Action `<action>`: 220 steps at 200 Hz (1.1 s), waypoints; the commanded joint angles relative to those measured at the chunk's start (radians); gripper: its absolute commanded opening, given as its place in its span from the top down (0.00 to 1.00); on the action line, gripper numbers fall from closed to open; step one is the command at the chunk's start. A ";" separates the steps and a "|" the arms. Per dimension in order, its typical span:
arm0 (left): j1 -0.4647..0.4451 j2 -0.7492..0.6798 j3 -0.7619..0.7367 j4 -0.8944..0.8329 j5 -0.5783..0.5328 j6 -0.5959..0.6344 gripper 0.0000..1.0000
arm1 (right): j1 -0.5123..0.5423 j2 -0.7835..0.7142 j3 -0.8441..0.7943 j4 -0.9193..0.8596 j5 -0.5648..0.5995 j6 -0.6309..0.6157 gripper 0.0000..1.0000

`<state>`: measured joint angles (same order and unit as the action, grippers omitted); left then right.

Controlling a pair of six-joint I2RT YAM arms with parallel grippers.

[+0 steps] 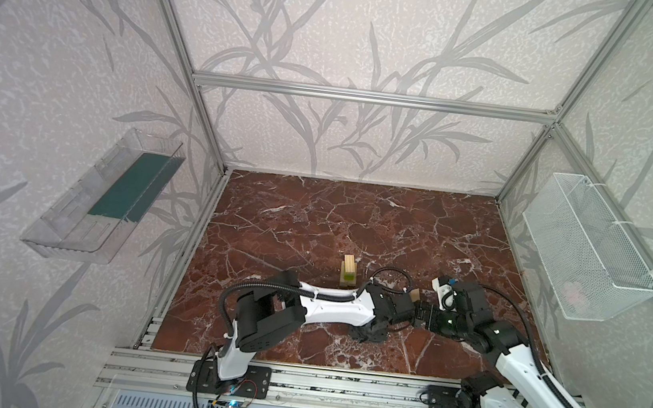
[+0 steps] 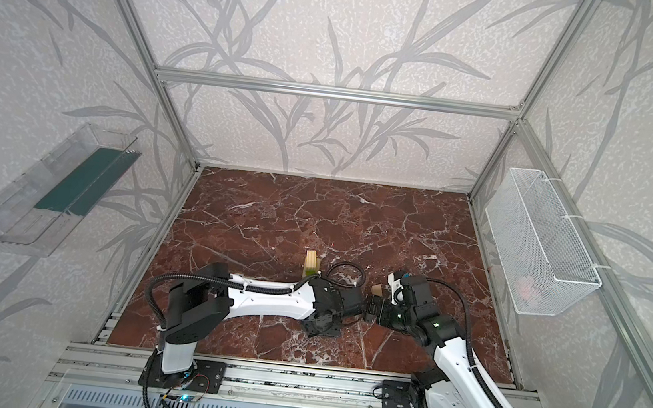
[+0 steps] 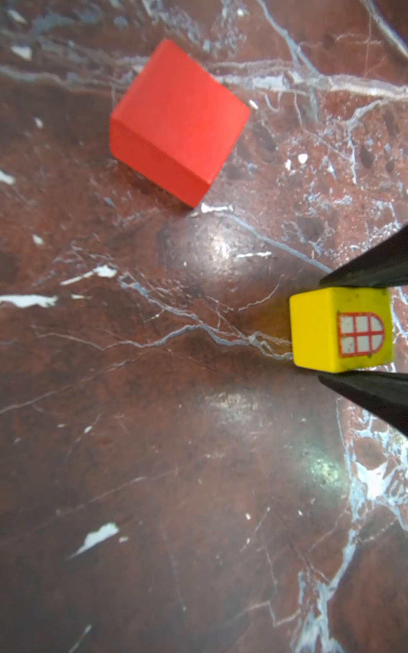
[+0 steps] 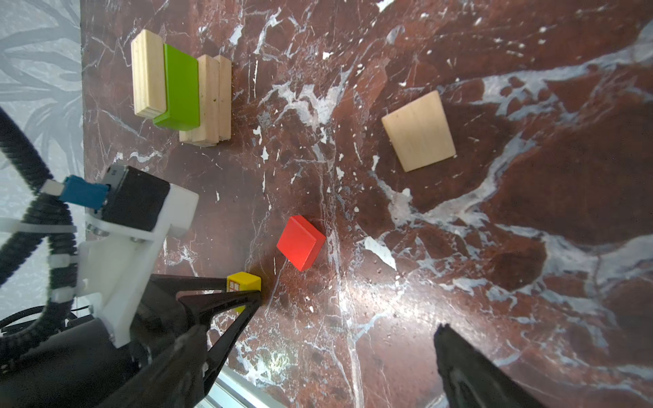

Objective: Build the wood block tower
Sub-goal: 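Grasp the yellow shield cube with the left gripper while the right gripper hovers nearby, then lift and carry the yellow cube with the left gripper over the block stack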

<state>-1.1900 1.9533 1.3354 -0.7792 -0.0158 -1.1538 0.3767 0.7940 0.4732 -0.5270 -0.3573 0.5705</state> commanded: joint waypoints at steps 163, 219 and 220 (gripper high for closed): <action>0.112 -0.428 -0.137 -0.046 -0.124 0.161 0.95 | 0.224 0.065 0.069 0.215 -0.082 -0.133 0.01; 0.250 -0.473 -0.096 -0.049 -0.092 0.267 1.00 | 0.344 0.165 0.098 0.409 -0.008 -0.283 0.01; 0.253 -0.471 -0.094 -0.049 -0.092 0.268 1.00 | 0.344 0.165 0.097 0.415 -0.008 -0.287 0.01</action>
<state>-0.9844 1.4910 1.2129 -0.8009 -0.1059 -0.9562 0.7082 0.9352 0.5434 -0.2386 -0.4011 0.3725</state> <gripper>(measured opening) 0.256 0.991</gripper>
